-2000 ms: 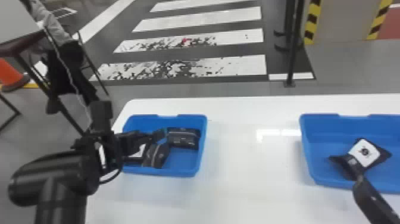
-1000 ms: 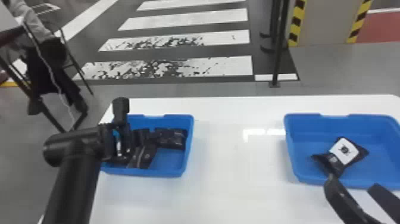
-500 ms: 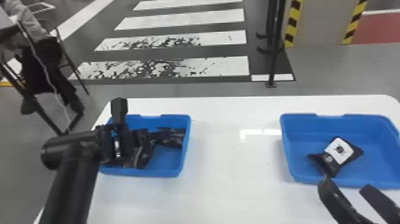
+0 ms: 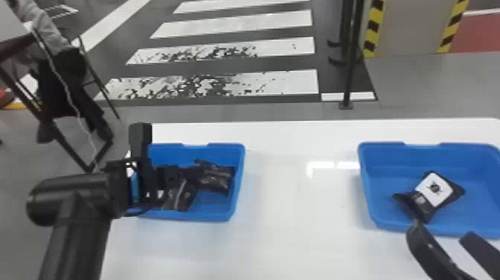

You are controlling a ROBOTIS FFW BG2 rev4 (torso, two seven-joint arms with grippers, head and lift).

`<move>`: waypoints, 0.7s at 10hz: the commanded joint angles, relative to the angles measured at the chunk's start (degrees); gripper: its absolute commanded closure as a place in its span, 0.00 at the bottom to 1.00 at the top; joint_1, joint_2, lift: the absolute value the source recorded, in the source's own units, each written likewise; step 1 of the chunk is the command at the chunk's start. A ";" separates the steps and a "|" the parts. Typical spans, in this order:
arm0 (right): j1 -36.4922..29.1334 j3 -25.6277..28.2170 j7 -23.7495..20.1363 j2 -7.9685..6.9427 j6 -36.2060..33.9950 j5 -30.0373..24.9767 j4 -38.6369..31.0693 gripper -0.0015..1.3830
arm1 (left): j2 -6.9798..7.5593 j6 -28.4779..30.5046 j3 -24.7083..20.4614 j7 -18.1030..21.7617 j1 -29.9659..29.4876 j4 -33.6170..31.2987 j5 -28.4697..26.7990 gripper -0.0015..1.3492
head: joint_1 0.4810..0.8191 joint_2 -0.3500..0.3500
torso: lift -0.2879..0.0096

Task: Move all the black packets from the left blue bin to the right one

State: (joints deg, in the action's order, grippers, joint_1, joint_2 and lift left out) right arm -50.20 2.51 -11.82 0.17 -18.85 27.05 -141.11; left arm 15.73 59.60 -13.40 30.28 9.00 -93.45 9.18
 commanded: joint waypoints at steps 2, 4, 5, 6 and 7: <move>0.14 0.00 -0.40 0.01 -0.55 0.14 0.00 0.11 | -1.05 1.14 -3.97 0.92 -8.16 -15.61 2.59 0.89 | 0.63 0.81 | 0.50; 0.99 0.00 -1.72 0.09 -1.53 0.48 0.56 0.11 | -2.63 0.16 -5.22 1.36 -14.06 -25.45 8.87 0.89 | 0.63 0.81 | 0.50; 1.83 0.00 -2.59 0.18 -2.10 0.48 0.98 0.11 | -3.33 -0.69 -4.31 1.45 -16.03 -28.83 11.73 0.89 | 0.63 0.79 | 0.50; 2.39 -0.11 -2.86 0.18 -2.10 0.14 0.84 0.11 | -3.95 -2.51 -2.59 1.80 -17.30 -30.09 15.04 0.89 | 0.63 0.75 | 0.50; 3.09 -0.23 -3.21 0.27 -2.38 0.25 0.84 0.11 | -4.39 -4.34 -0.65 1.89 -18.14 -30.37 17.67 0.89 | 0.63 0.69 | 0.50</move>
State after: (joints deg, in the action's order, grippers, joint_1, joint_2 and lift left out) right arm -47.46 2.36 -15.04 0.40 -21.11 27.28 -140.26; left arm 11.58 56.22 -15.09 32.16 -8.65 -123.50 25.34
